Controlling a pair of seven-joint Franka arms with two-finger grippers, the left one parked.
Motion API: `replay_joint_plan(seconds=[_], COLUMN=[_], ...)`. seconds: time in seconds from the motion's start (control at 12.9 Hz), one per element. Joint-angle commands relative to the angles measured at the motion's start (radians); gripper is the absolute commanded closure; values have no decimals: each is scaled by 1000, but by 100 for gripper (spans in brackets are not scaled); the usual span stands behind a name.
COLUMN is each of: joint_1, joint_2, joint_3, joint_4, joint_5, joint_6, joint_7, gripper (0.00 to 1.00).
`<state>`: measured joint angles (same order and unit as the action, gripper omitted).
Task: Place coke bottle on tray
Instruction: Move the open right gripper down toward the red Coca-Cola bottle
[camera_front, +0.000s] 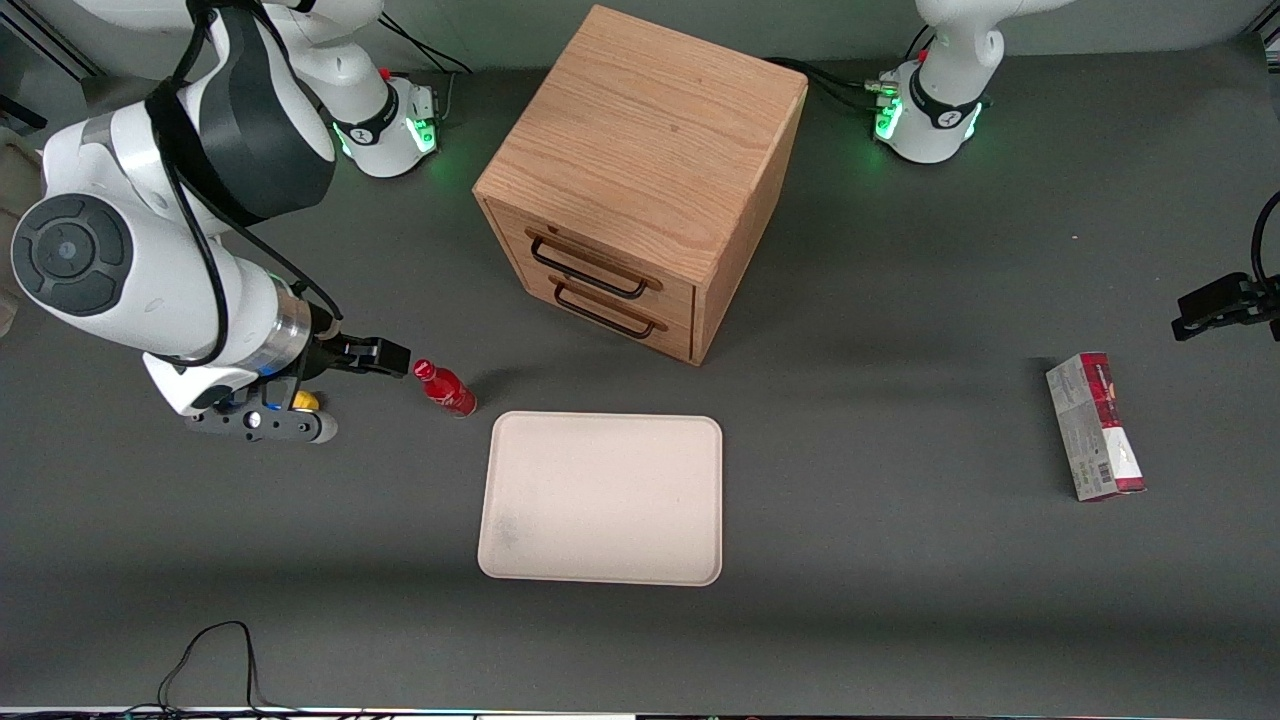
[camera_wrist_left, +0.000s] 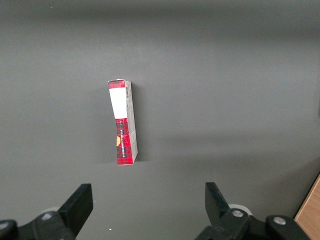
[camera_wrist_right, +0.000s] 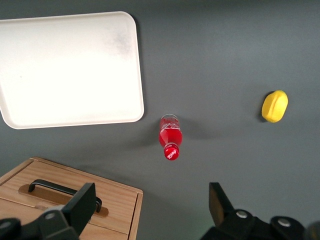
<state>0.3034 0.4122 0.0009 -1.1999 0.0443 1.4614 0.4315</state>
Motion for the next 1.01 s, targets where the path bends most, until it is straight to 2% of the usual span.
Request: replay_joint_plan(seconds=[0.0,0.15,0.39,0.62,0.93], joint_1=[11,13,28,31,31], joint_2=[-9,-62,-166,-220,-217], joint_3=[1,1,-1,-1,-1], joint_4=[-38,-180,-471,-709,-851], joint_5=[17,16,6,-33,-57], joint_6=[-10,81,308,557,744], joint_7=[7,1,-40,-42,-45], gripper=[0,0,0,0,0])
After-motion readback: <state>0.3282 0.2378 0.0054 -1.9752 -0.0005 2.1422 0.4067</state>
